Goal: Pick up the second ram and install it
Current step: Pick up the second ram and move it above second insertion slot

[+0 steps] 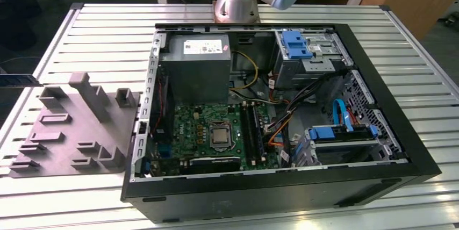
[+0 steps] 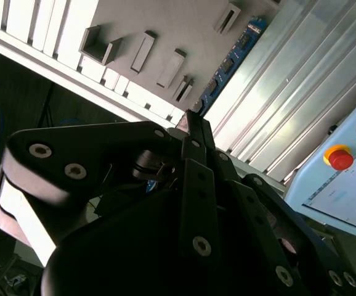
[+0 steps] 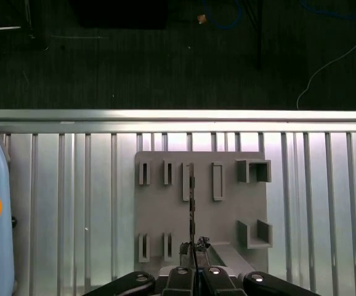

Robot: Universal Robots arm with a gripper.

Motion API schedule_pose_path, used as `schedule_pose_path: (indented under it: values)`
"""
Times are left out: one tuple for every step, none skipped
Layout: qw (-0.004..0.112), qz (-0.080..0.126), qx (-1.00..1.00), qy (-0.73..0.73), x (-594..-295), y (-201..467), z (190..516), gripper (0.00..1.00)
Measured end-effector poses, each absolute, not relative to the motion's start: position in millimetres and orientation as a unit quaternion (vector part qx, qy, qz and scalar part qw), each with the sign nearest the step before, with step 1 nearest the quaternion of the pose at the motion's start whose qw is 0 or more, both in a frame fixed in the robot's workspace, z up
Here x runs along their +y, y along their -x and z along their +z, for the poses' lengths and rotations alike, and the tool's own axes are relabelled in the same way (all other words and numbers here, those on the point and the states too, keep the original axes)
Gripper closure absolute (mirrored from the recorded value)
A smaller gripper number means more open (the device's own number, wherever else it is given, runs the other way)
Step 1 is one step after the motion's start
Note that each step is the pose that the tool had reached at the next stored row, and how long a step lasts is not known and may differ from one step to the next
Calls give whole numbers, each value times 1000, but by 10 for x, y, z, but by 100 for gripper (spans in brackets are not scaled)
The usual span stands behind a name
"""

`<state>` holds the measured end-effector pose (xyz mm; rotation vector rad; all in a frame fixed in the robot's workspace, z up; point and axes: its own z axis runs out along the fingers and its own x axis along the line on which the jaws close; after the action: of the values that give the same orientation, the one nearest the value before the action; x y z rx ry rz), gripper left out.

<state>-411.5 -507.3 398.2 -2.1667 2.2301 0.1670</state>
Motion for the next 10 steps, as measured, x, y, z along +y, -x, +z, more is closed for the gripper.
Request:
schedule_pose_path:
  values:
    - [14,54,716,696,-5073,4107,3983,89]
    - [14,54,716,696,-5074,4096,3983,89]
    - [14,54,716,696,-5073,4082,3982,89]
    - [14,54,716,696,-5073,4063,3981,89]
    - [14,54,716,696,-5073,4040,3982,89]
    - [14,54,716,696,-5073,4016,3982,89]
    - [14,54,716,696,-5073,3984,3981,89]
    - [14,54,716,696,-5073,3950,3982,89]
    - [14,54,716,696,-5073,3915,3981,89]
    - [14,54,716,696,-5073,3881,3981,89]
